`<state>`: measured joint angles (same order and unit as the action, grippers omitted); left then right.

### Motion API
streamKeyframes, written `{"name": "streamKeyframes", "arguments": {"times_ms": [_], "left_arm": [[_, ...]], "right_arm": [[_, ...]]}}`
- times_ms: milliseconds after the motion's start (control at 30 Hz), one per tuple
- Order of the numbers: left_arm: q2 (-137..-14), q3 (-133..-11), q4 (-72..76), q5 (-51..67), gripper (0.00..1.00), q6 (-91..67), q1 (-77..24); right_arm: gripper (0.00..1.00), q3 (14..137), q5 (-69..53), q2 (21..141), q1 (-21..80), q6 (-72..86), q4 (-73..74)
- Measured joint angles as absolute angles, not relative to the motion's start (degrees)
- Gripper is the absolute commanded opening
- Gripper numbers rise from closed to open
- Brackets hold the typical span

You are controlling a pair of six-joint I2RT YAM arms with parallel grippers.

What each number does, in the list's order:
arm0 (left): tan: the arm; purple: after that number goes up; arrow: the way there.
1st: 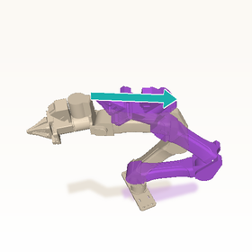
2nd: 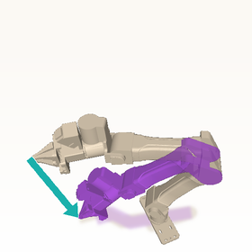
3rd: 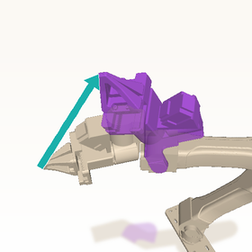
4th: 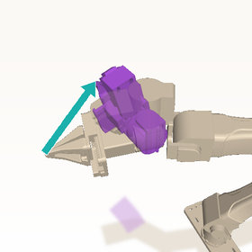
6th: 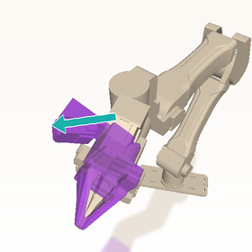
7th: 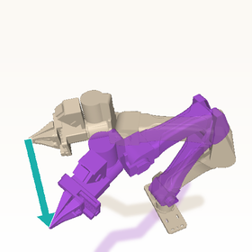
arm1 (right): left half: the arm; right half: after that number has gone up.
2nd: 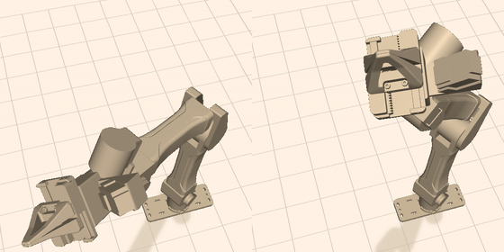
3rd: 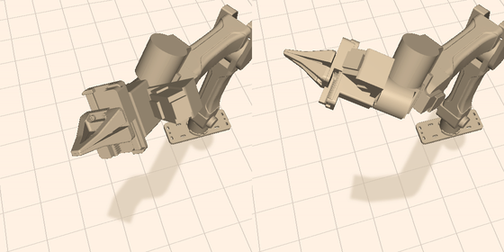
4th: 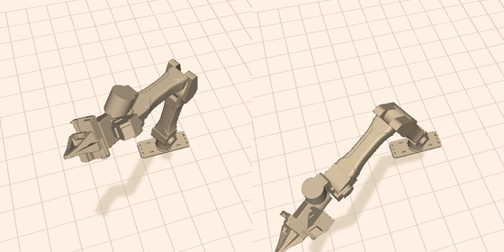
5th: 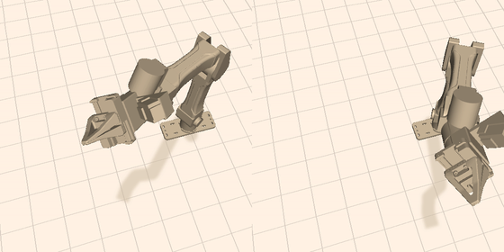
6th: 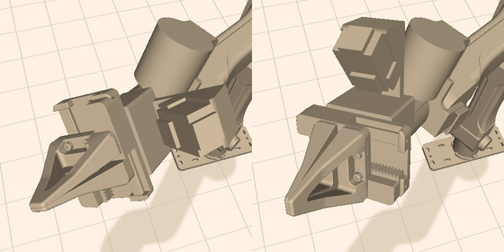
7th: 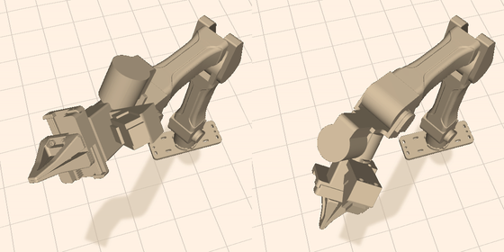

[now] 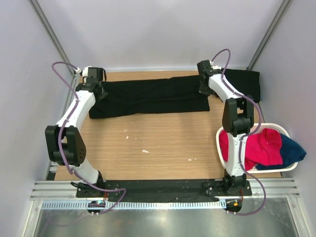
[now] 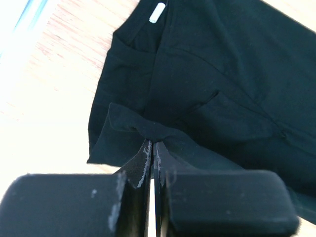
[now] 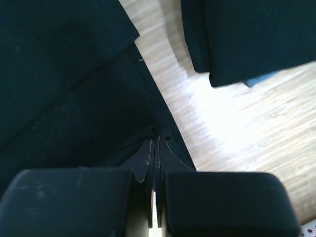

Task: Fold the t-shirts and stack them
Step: Fold the tshirt

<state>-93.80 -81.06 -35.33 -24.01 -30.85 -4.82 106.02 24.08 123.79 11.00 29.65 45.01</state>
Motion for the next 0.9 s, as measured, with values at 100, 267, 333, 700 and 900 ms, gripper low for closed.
{"name": "streamKeyframes", "arguments": {"times_ms": [100, 267, 333, 700, 900], "left_arm": [[-95.6, -82.0, -35.4, -23.7, 0.0, -29.9, -4.8], [-97.6, -84.3, -35.0, -23.4, 0.0, -28.7, -4.8], [-98.2, -85.1, -34.8, -23.4, 0.0, -28.1, -4.8], [-104.0, -88.4, -33.7, -22.5, 0.0, -25.9, -4.8], [-107.1, -91.1, -33.5, -22.4, 0.0, -23.2, -4.8]], "right_arm": [[0.01, 108.6, 24.6, 125.8, 11.0, 28.6, 45.1], [0.01, 112.5, 25.0, 129.0, 10.8, 27.5, 45.2], [0.01, 113.8, 25.2, 130.1, 10.6, 27.1, 45.2], [0.01, 118.7, 25.4, 134.5, 10.3, 25.8, 45.5], [0.01, 120.1, 25.4, 137.1, 10.3, 25.0, 45.3]]}}
